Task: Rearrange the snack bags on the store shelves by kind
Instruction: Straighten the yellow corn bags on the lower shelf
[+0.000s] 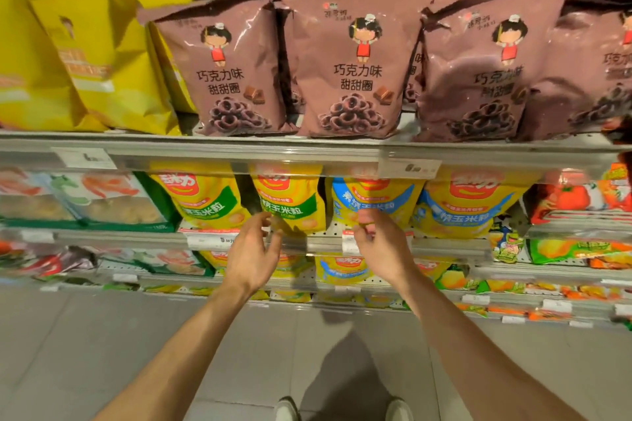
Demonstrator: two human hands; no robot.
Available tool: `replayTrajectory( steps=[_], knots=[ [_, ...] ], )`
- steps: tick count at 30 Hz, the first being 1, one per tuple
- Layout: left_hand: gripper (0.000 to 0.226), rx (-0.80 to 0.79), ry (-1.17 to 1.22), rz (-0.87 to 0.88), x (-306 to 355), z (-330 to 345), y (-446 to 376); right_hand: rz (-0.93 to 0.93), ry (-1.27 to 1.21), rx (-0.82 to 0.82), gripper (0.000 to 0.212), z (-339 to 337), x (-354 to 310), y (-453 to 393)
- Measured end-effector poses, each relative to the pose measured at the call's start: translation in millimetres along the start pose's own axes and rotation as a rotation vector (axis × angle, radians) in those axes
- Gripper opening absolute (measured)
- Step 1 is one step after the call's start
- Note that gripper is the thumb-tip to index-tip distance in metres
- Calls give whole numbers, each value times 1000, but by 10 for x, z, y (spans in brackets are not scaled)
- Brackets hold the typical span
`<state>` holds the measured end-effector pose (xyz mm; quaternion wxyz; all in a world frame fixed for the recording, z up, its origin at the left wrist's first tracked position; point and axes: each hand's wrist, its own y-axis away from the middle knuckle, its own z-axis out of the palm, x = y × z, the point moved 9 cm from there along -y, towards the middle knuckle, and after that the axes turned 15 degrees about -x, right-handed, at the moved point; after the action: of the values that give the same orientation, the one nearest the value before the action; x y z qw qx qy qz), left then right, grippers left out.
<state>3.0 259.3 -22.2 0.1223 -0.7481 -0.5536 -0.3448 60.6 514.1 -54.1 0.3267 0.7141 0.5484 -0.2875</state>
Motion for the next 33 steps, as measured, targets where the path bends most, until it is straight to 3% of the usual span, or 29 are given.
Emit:
replayTrajectory(
  steps=[2, 6, 9, 12, 21, 26, 33],
  knots=[
    [53, -11, 48, -4, -118, -175, -120, 46, -44, -72, 28, 170, -203, -94],
    [81, -88, 164, 38, -139, -304, -362, -13, -53, -9, 41, 314, -639, -322],
    [77, -104, 201, 56, -112, -324, -433, 74, -148, 16, 37, 438, -664, -464],
    [81, -135, 231, 47, -158, -297, -496, 74, -209, 71, 13, 423, -741, -487],
    [79, -238, 295, 122, -272, -144, -458, 163, -266, 92, 26, 288, -673, -596],
    [75, -232, 285, 165, -259, -124, -398, 177, -314, 62, 21, 280, -673, -638],
    [69, -194, 274, 143, -261, -157, -339, 177, -163, 122, 20, 316, -672, -541]
  ],
)
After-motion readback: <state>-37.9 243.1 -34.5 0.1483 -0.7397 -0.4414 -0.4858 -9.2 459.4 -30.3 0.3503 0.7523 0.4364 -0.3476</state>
